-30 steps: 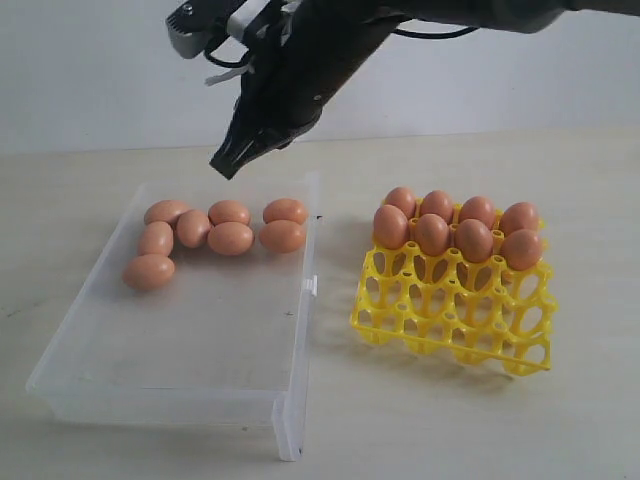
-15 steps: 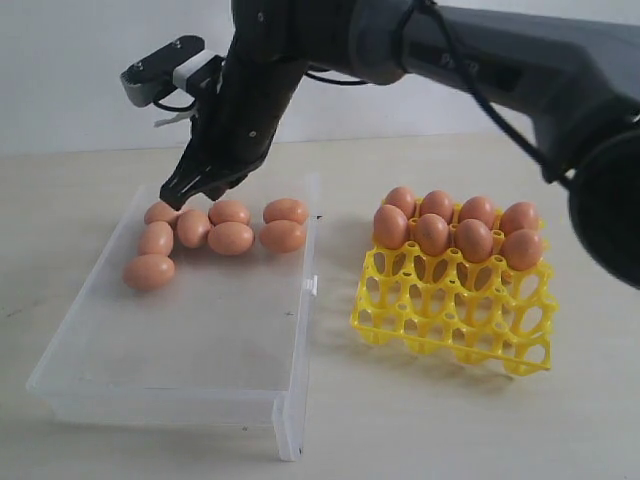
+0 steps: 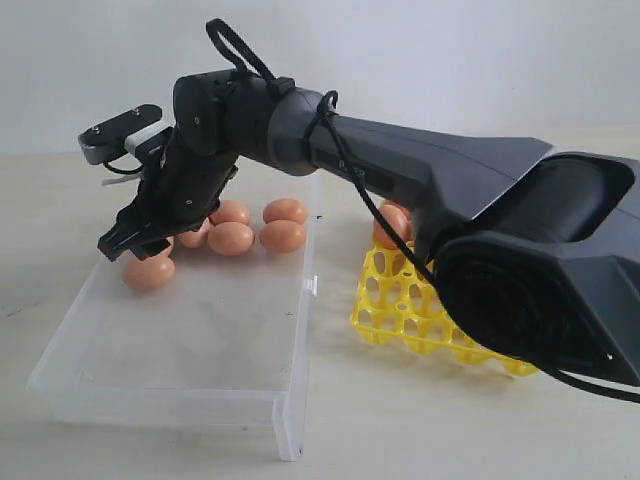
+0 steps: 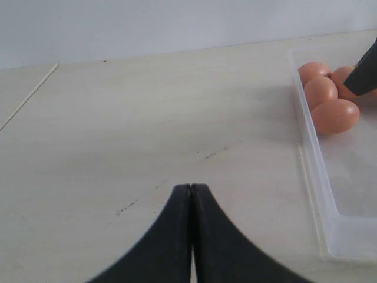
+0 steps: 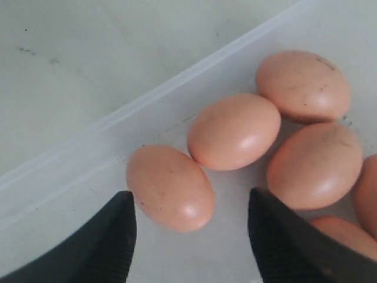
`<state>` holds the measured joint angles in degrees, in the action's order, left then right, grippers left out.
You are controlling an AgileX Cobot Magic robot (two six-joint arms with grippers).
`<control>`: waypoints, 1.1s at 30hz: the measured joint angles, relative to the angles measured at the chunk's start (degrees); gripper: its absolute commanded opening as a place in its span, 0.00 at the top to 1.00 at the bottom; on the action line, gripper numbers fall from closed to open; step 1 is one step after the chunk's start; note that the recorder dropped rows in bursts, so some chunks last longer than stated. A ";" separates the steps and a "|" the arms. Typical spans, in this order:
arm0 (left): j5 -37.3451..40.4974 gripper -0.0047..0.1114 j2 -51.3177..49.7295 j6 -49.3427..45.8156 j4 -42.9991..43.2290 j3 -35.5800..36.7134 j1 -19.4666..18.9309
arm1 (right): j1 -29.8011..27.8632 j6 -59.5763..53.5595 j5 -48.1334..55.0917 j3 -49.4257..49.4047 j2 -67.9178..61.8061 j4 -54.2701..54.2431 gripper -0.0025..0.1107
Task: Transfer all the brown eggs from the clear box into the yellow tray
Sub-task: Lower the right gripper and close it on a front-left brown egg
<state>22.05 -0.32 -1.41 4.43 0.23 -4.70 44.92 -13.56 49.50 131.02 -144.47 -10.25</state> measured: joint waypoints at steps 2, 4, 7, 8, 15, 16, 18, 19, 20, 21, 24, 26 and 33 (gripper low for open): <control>0.00 0.96 0.00 0.00 0.00 0.00 0.00 | 0.34 0.04 -0.39 0.26 -0.71 -0.92 0.48; 0.00 0.96 0.00 0.00 0.00 0.00 0.00 | 0.60 0.04 -0.82 0.26 -1.33 -1.38 0.48; 0.00 0.96 0.00 0.00 0.00 0.00 0.00 | 0.96 0.04 -1.47 0.26 -2.58 -1.61 0.48; 0.00 0.96 0.00 0.00 0.00 0.00 0.00 | 0.96 0.04 -1.63 0.26 -2.67 -1.73 0.48; 0.00 0.96 0.00 0.00 0.00 0.00 0.00 | 0.96 0.04 -3.47 0.66 -5.18 -2.18 0.48; 0.00 0.96 0.00 0.00 0.00 0.00 0.00 | 0.96 0.04 -3.73 0.75 -5.33 -2.31 0.48; 0.00 0.96 0.00 0.00 0.00 0.00 0.00 | 0.96 0.04 -4.12 0.75 -5.68 -2.53 0.48; 0.00 0.96 0.00 0.00 0.00 0.00 0.00 | 0.96 0.04 -4.38 0.75 -5.83 -2.66 0.48; 0.00 0.96 0.00 0.00 0.00 0.00 0.00 | 0.96 -0.07 -4.64 0.75 -5.93 -2.79 0.49; 0.00 0.96 0.00 0.00 0.00 0.00 0.00 | 0.96 -0.07 -4.87 0.75 -6.08 -2.90 0.50; 0.00 0.96 0.00 0.00 0.00 0.00 0.00 | 0.96 -0.32 -5.79 0.75 -6.56 -3.58 0.59; 0.00 0.96 0.00 0.00 0.00 0.00 0.00 | 0.96 -0.68 -6.18 0.75 -6.50 -4.07 0.70; 0.00 0.96 0.00 0.00 0.00 0.00 0.00 | 0.96 -1.99 -6.97 0.75 -6.50 -4.45 0.98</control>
<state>22.05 -0.32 -1.41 4.43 0.23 -4.70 45.88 -15.55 42.53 131.77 -150.97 -14.70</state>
